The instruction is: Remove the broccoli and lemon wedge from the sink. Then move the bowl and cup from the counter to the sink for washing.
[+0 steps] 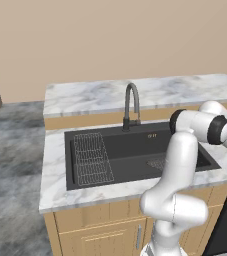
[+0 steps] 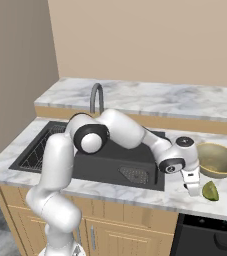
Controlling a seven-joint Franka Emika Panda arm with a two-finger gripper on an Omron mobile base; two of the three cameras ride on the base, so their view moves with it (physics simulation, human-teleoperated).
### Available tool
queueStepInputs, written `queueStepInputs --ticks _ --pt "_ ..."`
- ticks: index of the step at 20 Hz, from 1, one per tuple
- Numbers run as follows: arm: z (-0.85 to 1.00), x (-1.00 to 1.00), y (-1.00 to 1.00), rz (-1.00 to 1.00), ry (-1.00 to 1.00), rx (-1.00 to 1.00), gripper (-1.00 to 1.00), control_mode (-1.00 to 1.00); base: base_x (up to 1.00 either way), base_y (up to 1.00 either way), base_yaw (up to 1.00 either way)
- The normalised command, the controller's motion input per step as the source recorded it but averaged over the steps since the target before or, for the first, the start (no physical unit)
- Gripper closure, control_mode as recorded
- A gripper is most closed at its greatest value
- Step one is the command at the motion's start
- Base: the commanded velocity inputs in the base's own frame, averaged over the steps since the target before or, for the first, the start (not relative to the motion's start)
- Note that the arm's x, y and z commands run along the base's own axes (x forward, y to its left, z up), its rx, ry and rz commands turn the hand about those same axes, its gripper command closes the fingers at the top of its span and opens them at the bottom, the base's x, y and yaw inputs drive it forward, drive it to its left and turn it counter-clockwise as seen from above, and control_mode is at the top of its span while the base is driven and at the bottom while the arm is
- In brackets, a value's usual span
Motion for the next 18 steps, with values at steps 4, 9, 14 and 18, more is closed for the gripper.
queueStepInputs --ticks 4,9,14,18 --pt "-0.24 -0.02 0.1 0.0 0.0 0.0 -1.0 -1.0 0.0 0.0 0.0" --pt "-0.24 -0.02 0.12 0.0 0.0 0.0 -1.0 -1.0 0.0 0.0 0.0" --pt "-0.22 -0.07 0.19 0.0 0.0 0.0 -1.0 -1.0 0.0 0.0 0.0" --pt "-0.24 -0.08 0.2 0.0 0.0 0.02 -1.0 -1.0 0.0 0.0 0.0"
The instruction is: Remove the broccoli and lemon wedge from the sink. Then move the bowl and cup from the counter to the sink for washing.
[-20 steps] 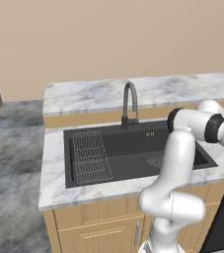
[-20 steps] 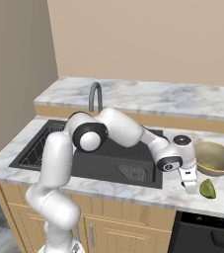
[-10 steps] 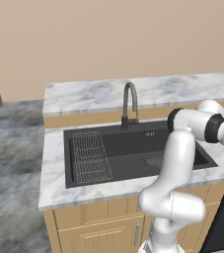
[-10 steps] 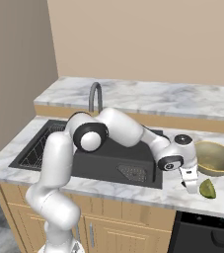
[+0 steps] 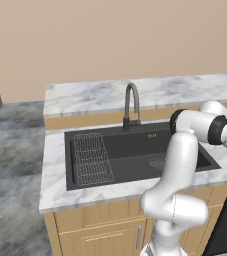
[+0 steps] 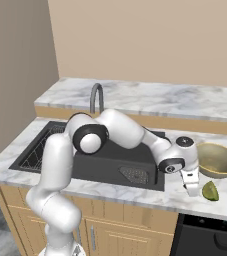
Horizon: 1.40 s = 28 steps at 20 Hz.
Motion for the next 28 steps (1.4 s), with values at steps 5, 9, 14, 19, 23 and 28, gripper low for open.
queueStepInputs --ticks 5,9,14,19,23,28 --pt "-0.26 -0.08 0.18 0.0 0.0 0.05 -1.0 -1.0 0.0 0.0 0.0" --pt "-0.26 -0.06 0.17 0.01 -0.03 0.06 -1.0 -1.0 0.0 0.0 0.0" --pt "-0.14 -0.07 0.18 0.03 -0.11 0.05 -1.0 -1.0 0.0 0.0 0.0" --pt "-0.12 -0.09 0.19 0.04 -0.14 0.04 -1.0 -1.0 0.0 0.0 0.0" --pt "-0.16 -0.08 0.19 0.06 -0.16 0.03 -1.0 -1.0 0.0 0.0 0.0" --pt "-0.04 0.0 0.09 0.05 -0.08 0.01 -1.0 -1.0 0.0 0.0 0.0"
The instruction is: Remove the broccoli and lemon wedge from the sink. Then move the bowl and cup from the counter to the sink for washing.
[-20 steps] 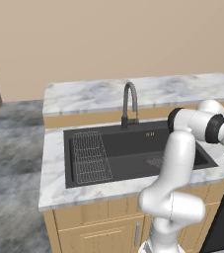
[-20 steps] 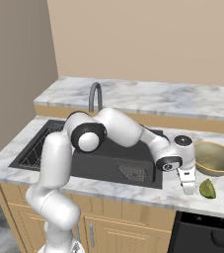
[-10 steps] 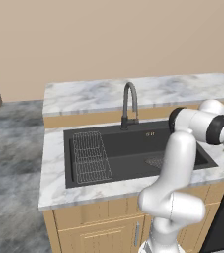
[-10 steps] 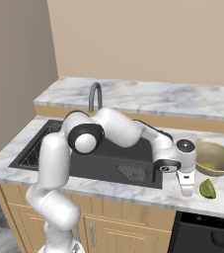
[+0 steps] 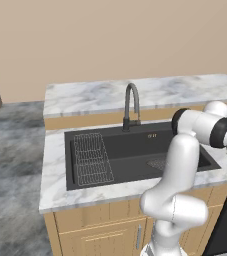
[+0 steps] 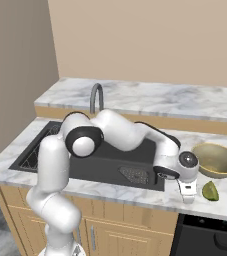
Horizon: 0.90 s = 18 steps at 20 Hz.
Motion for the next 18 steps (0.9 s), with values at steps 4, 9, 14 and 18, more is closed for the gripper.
queueStepInputs --ticks 4,9,14,18 --pt "0.03 0.03 0.07 0.05 -0.03 0.0 -1.0 -1.0 0.0 0.0 0.0" --pt "0.1 0.06 0.18 0.04 0.0 0.0 -1.0 -1.0 0.0 0.0 0.0" --pt "0.11 0.07 0.21 0.06 -0.04 0.0 -1.0 -1.0 0.0 0.0 0.0" --pt "0.12 0.08 0.14 0.05 0.0 0.0 -1.0 -1.0 0.0 0.0 0.0"
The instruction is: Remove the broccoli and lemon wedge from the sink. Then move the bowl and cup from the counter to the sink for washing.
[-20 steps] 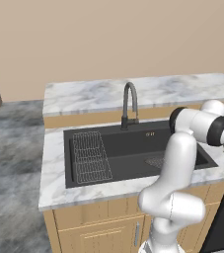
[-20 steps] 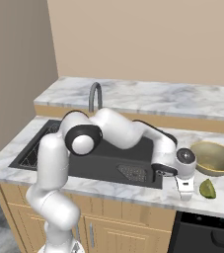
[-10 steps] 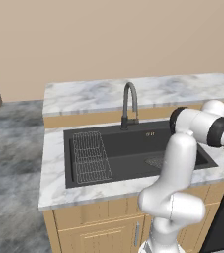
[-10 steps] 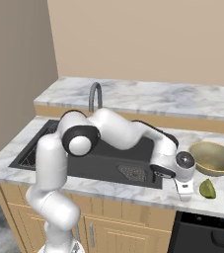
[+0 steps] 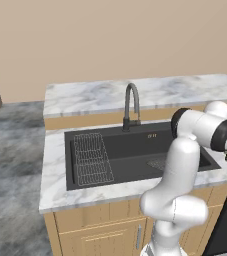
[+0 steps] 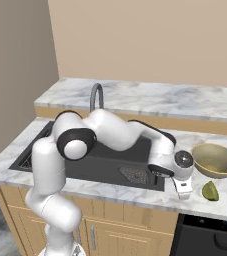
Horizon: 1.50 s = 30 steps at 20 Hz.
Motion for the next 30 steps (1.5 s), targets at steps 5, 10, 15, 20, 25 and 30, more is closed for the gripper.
queueStepInputs --ticks 5,10,15,20,25,30 --pt "0.11 0.02 0.01 0.01 0.01 0.0 -1.0 -1.0 0.0 0.0 0.0" --pt "0.01 0.17 -0.09 0.0 0.1 0.0 -1.0 -1.0 0.0 0.0 0.0" --pt "0.0 0.19 -0.27 0.0 0.12 0.0 -1.0 -1.0 0.0 0.0 0.0" --pt "0.0 0.17 -0.36 0.0 0.15 0.0 -1.0 -1.0 0.0 0.0 0.0" --pt "-0.06 0.04 -0.31 0.0 0.12 0.0 -1.0 -1.0 0.0 0.0 0.0" --pt "-0.27 0.12 -0.03 0.13 0.14 0.0 -1.0 -1.0 0.0 0.0 0.0"
